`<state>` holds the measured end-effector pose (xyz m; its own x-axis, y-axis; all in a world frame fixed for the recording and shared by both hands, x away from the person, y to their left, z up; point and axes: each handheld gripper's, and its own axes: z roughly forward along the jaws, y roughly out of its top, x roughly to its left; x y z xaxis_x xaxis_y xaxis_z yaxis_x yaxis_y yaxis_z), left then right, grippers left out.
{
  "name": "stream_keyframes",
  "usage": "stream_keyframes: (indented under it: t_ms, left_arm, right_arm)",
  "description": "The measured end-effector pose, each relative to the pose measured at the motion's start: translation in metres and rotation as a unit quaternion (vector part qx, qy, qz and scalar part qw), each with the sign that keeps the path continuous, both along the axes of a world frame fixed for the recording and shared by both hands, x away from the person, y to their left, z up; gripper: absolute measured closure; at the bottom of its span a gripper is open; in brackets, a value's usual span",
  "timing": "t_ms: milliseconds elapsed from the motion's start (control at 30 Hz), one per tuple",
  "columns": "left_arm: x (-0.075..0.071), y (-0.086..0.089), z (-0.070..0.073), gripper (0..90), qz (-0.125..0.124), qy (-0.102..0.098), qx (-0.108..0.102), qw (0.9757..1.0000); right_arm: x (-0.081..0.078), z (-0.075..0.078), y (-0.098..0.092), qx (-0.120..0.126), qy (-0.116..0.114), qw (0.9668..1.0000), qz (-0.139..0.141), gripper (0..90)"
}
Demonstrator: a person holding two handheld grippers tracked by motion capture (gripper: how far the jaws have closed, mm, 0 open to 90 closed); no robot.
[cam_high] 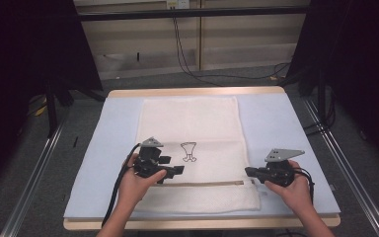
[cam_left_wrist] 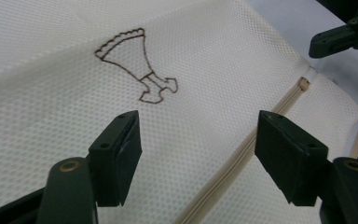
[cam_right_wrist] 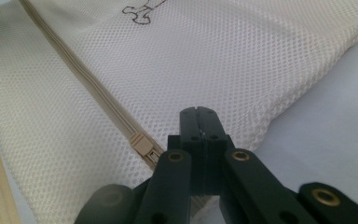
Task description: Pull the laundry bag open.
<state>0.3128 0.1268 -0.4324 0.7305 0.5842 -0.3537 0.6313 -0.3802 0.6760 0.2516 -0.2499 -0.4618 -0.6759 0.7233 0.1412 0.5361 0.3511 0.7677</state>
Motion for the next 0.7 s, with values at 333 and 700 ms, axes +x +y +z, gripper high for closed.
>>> stream_keyframes:
  t_ms: [333, 700]
  left_arm:
    - [-0.002, -0.029, -0.006, 38.3, -0.006, 0.057, -0.022, 0.9981]
    - [-0.002, -0.057, -0.012, 45.4, -0.019, 0.093, -0.039, 0.9947]
  right_arm:
    - [-0.006, -0.005, 0.002, -0.023, -0.001, 0.9996, 0.016, 90.0]
    - [-0.013, -0.004, -0.006, -0.025, -0.006, 0.9997, -0.001, 90.0]
